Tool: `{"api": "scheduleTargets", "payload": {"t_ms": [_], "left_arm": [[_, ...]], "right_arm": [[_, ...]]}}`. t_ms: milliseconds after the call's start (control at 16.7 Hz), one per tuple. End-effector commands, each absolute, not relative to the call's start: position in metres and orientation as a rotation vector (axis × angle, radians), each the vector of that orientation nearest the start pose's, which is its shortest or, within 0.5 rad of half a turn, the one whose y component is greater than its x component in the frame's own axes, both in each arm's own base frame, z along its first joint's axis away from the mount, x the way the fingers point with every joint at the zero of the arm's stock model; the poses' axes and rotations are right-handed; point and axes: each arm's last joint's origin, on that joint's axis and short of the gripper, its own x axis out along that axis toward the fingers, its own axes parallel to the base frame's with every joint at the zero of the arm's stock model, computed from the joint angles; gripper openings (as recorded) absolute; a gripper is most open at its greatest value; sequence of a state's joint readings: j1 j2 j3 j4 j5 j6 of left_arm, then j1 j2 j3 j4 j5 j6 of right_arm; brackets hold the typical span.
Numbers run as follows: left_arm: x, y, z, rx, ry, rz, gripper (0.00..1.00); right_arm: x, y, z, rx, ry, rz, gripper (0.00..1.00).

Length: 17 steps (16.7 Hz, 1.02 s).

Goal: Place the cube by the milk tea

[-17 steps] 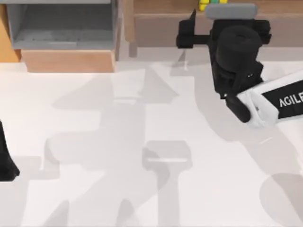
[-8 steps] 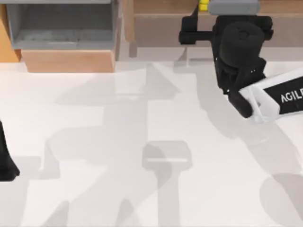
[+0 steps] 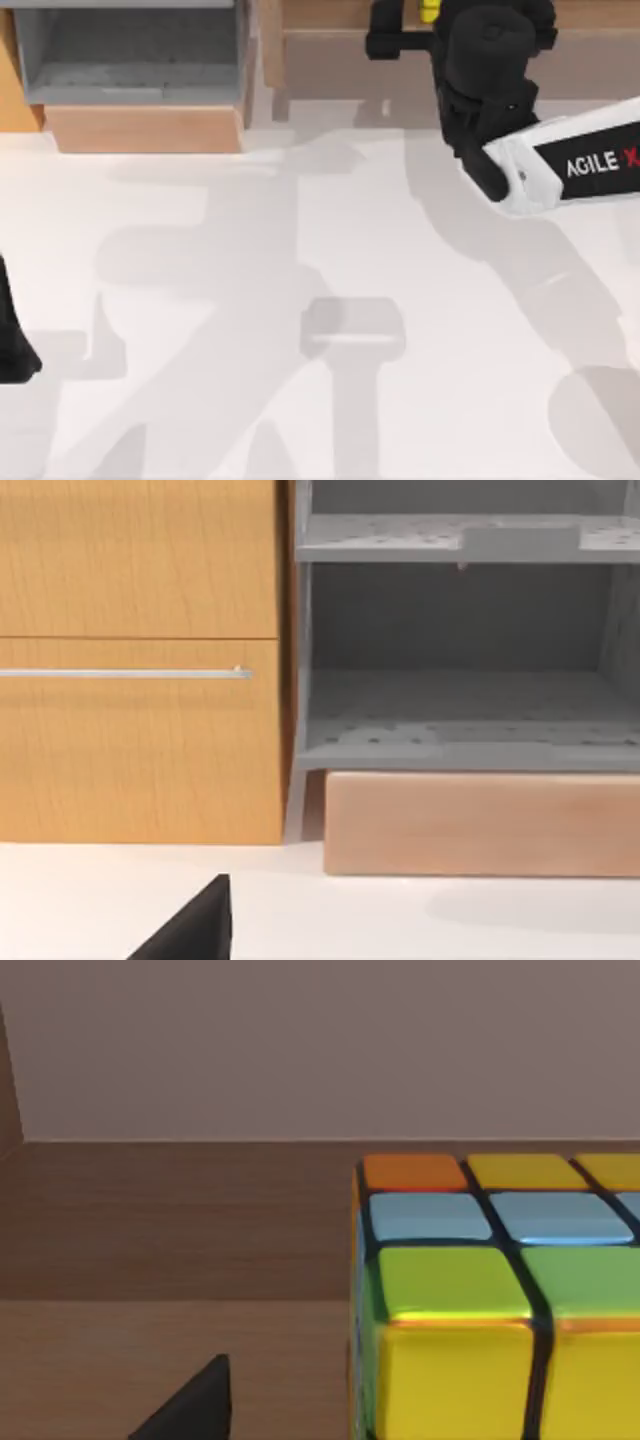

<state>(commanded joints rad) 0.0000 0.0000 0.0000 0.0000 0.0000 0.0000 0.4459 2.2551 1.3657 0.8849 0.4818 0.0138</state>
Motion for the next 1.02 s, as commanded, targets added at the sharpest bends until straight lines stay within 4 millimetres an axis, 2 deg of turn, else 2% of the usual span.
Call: {"api": "scheduleTargets", "payload": {"t_ms": [360,1020], "left_arm": [[0.1057,-0.0012,0.1600,0.000,0.000,0.000,1.00],[0.1057,-0.0012,0.1600,0.000,0.000,0.000,1.00]], "right_arm": [[0.4500,0.2037,0.1492,0.000,0.000,-0.010,1.00],[0.4500,0.2037,0.1492,0.000,0.000,-0.010,0.17]]}}
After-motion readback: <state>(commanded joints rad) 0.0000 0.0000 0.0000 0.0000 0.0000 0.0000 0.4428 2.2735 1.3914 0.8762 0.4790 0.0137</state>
